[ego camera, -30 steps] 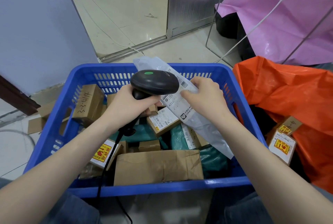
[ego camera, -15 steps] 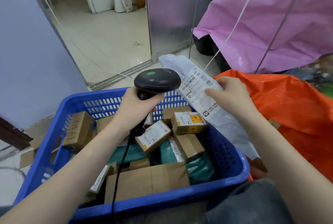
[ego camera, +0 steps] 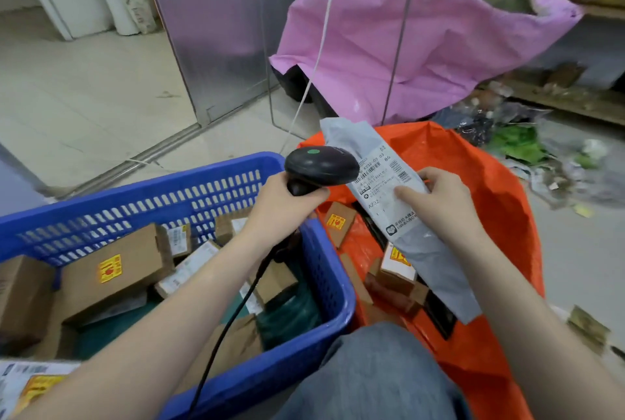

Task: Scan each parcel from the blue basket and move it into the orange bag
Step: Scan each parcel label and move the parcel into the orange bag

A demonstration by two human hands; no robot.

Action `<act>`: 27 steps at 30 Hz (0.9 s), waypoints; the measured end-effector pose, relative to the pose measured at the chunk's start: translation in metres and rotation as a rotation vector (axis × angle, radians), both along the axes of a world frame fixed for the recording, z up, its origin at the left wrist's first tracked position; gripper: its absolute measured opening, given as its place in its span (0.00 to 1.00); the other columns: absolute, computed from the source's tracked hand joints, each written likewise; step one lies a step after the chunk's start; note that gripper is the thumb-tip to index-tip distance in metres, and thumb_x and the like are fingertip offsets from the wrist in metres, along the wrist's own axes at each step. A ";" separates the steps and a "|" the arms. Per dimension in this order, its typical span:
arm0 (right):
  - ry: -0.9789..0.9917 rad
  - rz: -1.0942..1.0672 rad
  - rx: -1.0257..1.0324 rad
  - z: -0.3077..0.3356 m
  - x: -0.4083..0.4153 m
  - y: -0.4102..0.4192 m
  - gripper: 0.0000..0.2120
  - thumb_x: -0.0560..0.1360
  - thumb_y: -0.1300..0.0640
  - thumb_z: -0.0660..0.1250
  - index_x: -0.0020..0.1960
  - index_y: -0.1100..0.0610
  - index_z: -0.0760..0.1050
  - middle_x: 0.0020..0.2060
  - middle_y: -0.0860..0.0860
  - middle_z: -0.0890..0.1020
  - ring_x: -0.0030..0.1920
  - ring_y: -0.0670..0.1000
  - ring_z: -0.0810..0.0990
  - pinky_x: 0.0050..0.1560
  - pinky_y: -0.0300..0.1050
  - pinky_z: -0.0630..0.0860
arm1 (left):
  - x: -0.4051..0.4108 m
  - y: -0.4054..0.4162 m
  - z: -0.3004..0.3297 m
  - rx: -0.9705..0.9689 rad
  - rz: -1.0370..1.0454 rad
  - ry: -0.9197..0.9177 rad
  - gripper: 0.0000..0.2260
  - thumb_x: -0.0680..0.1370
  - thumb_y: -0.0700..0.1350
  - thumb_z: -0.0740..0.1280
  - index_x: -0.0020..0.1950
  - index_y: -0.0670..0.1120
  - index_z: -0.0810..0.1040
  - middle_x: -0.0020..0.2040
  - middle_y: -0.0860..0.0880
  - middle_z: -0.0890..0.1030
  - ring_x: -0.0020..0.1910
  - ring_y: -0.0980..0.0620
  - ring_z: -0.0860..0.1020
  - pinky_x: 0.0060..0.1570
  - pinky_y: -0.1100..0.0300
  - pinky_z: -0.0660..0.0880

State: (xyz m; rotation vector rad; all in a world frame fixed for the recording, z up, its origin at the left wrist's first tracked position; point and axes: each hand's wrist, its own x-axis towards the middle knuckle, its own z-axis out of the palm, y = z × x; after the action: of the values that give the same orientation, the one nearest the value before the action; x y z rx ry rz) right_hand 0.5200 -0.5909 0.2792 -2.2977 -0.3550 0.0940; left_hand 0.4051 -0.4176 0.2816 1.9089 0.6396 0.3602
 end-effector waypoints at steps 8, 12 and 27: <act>0.195 0.061 0.083 -0.037 0.013 -0.017 0.29 0.76 0.51 0.67 0.74 0.54 0.63 0.68 0.54 0.73 0.67 0.53 0.73 0.64 0.48 0.71 | 0.014 -0.013 -0.026 0.039 -0.026 0.081 0.09 0.73 0.45 0.71 0.39 0.39 0.79 0.27 0.51 0.79 0.28 0.59 0.77 0.36 0.62 0.73; 0.184 0.101 0.043 -0.036 0.008 -0.013 0.26 0.76 0.54 0.66 0.73 0.55 0.66 0.68 0.53 0.73 0.68 0.52 0.70 0.59 0.41 0.66 | 0.008 -0.009 -0.026 0.032 -0.017 0.086 0.11 0.73 0.45 0.71 0.45 0.37 0.79 0.30 0.48 0.80 0.30 0.56 0.77 0.38 0.59 0.74; -0.001 0.331 0.115 0.035 -0.050 0.082 0.24 0.74 0.58 0.69 0.69 0.54 0.69 0.66 0.53 0.74 0.65 0.51 0.73 0.57 0.42 0.69 | -0.081 0.058 0.033 0.003 0.176 -0.041 0.05 0.74 0.46 0.71 0.42 0.47 0.78 0.31 0.50 0.80 0.28 0.61 0.77 0.33 0.65 0.71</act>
State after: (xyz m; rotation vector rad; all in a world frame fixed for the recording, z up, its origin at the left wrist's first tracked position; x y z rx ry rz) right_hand 0.4696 -0.5093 0.3146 -2.1078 -0.7204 0.2325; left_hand 0.3237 -0.3601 0.3147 1.8481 0.7823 0.5106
